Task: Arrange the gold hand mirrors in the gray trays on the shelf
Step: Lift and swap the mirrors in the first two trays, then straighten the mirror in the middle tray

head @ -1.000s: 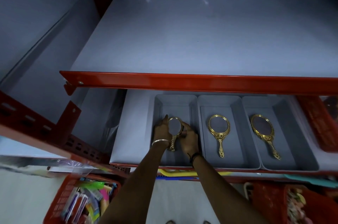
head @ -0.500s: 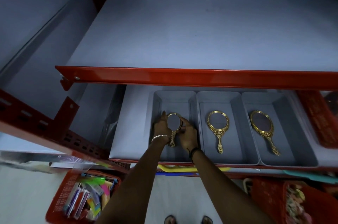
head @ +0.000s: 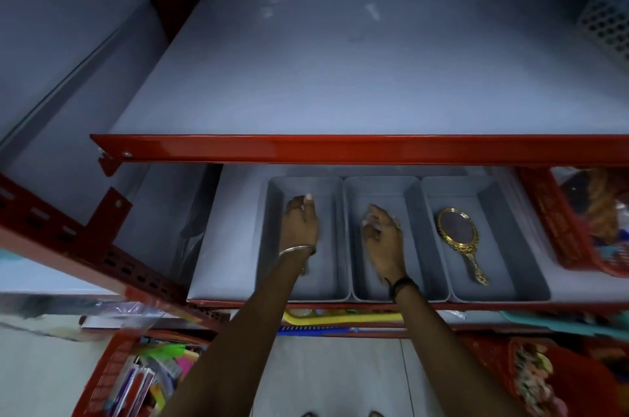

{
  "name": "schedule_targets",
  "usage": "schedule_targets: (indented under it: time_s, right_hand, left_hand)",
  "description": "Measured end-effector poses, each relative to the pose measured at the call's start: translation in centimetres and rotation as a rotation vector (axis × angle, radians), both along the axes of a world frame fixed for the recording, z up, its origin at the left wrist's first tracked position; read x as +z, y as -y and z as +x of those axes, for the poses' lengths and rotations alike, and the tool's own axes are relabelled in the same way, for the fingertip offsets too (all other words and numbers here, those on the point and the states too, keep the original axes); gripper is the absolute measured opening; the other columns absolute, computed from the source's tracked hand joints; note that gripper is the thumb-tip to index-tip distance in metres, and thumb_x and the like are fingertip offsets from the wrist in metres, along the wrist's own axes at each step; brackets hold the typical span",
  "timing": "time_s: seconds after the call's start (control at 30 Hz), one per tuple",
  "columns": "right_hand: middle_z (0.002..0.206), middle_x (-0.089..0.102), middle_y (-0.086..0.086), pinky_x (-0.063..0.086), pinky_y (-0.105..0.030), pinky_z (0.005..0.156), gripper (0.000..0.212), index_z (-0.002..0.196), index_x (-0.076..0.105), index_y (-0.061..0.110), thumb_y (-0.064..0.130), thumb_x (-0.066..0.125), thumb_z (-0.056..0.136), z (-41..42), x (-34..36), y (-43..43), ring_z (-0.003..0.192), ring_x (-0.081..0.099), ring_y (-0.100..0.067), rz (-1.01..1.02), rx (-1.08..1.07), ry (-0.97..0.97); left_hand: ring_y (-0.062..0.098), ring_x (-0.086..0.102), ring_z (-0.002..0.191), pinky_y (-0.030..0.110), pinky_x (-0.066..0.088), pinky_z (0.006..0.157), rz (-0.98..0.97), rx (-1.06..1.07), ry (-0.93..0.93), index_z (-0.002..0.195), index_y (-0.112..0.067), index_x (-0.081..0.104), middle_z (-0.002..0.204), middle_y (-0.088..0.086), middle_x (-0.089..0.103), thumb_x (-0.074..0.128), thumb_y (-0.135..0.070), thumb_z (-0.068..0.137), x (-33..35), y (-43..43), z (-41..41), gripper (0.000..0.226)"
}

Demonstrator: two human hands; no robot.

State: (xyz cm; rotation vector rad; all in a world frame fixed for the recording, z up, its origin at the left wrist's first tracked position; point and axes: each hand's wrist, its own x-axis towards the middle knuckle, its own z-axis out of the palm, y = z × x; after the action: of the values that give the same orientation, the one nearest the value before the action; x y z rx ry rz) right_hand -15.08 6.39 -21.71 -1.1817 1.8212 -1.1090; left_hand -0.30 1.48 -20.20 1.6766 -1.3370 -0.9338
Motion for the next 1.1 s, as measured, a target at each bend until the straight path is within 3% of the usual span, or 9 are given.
schedule_targets:
  time_s: [0.07, 0.17, 0.27, 0.37, 0.6, 0.73, 0.87, 1.1]
  right_hand:
    - [0.144, 0.047, -0.014, 0.039, -0.034, 0.109, 0.042, 0.137, 0.045, 0.006, 0.005, 0.045, 0.095, -2.5, -0.8, -0.2, 0.133, 0.044, -0.028, 0.055, -0.063, -0.005]
    - [0.151, 0.037, -0.011, 0.03, -0.034, 0.113, 0.045, 0.143, 0.036, 0.007, 0.011, 0.041, 0.098, -4.8, -1.4, -0.1, 0.139, 0.036, -0.026, 0.166, -0.075, 0.065]
    - [0.156, 0.028, -0.007, 0.026, -0.034, 0.115, 0.049, 0.148, 0.026, 0.012, 0.021, 0.036, 0.1, -6.0, -1.8, 0.3, 0.143, 0.028, -0.024, 0.26, -0.044, 0.154]
    - [0.157, 0.025, -0.006, 0.023, -0.036, 0.116, 0.051, 0.149, 0.023, 0.014, 0.029, 0.033, 0.101, -6.7, -2.2, 0.7, 0.144, 0.026, -0.024, 0.31, -0.05, 0.214]
    - [0.156, 0.028, -0.004, 0.024, -0.036, 0.115, 0.049, 0.147, 0.027, 0.017, 0.033, 0.028, 0.101, -7.7, -2.9, 0.5, 0.143, 0.028, -0.023, 0.309, -0.039, 0.316]
    - [0.152, 0.036, -0.004, 0.027, -0.037, 0.114, 0.048, 0.145, 0.034, 0.018, 0.035, 0.027, 0.101, -7.9, -3.6, 0.3, 0.14, 0.033, -0.022, 0.299, -0.027, 0.372]
    - [0.143, 0.049, -0.006, 0.034, -0.034, 0.109, 0.046, 0.138, 0.045, 0.018, 0.039, 0.028, 0.1, -7.9, -3.8, 0.1, 0.132, 0.044, -0.022, 0.277, -0.02, 0.462]
    - [0.139, 0.05, -0.004, 0.034, -0.027, 0.1, 0.046, 0.138, 0.045, 0.016, 0.037, 0.028, 0.1, -7.9, -4.0, -0.2, 0.126, 0.045, -0.017, 0.253, -0.038, 0.501]
  left_hand:
    - [0.031, 0.06, 0.11, 0.038, 0.046, 0.099, 0.065, -0.027, -0.147, 0.118, -0.005, 0.06, 0.117, 0.018, 0.065, 0.027, -0.05, 0.097, 0.1, -1.2, -2.7, 0.06]
    - [0.027, 0.042, 0.135, 0.047, 0.03, 0.117, 0.242, -0.144, -0.383, 0.139, -0.009, 0.044, 0.146, 0.013, 0.045, 0.017, -0.055, 0.096, -0.3, -2.1, -6.5, 0.069]
    - [0.022, 0.018, 0.147, 0.039, 0.012, 0.122, 0.4, -0.242, -0.451, 0.15, -0.013, 0.02, 0.16, 0.006, 0.017, 0.006, -0.049, 0.098, -0.9, -2.3, -9.3, 0.065]
    - [0.021, 0.008, 0.149, 0.037, 0.008, 0.121, 0.5, -0.229, -0.44, 0.152, -0.011, 0.006, 0.161, 0.007, 0.004, 0.001, -0.05, 0.097, -2.2, -1.6, -11.0, 0.067]
    - [0.028, 0.021, 0.146, 0.041, 0.016, 0.122, 0.602, -0.118, -0.461, 0.151, -0.006, 0.014, 0.158, 0.016, 0.018, 0.002, -0.06, 0.094, -4.8, 0.6, -13.0, 0.079]
    - [0.028, 0.031, 0.142, 0.045, 0.024, 0.12, 0.594, -0.097, -0.481, 0.149, -0.008, 0.025, 0.155, 0.017, 0.03, 0.008, -0.091, 0.063, -8.2, 1.2, -12.9, 0.12]
    - [0.03, 0.034, 0.14, 0.046, 0.026, 0.119, 0.596, -0.067, -0.509, 0.147, -0.008, 0.029, 0.152, 0.017, 0.034, 0.008, -0.095, 0.055, -9.9, 1.3, -13.1, 0.129]
    - [0.032, 0.04, 0.136, 0.045, 0.029, 0.118, 0.62, -0.004, -0.537, 0.144, -0.005, 0.036, 0.148, 0.019, 0.041, 0.011, -0.096, 0.055, -8.3, 0.8, -12.7, 0.129]
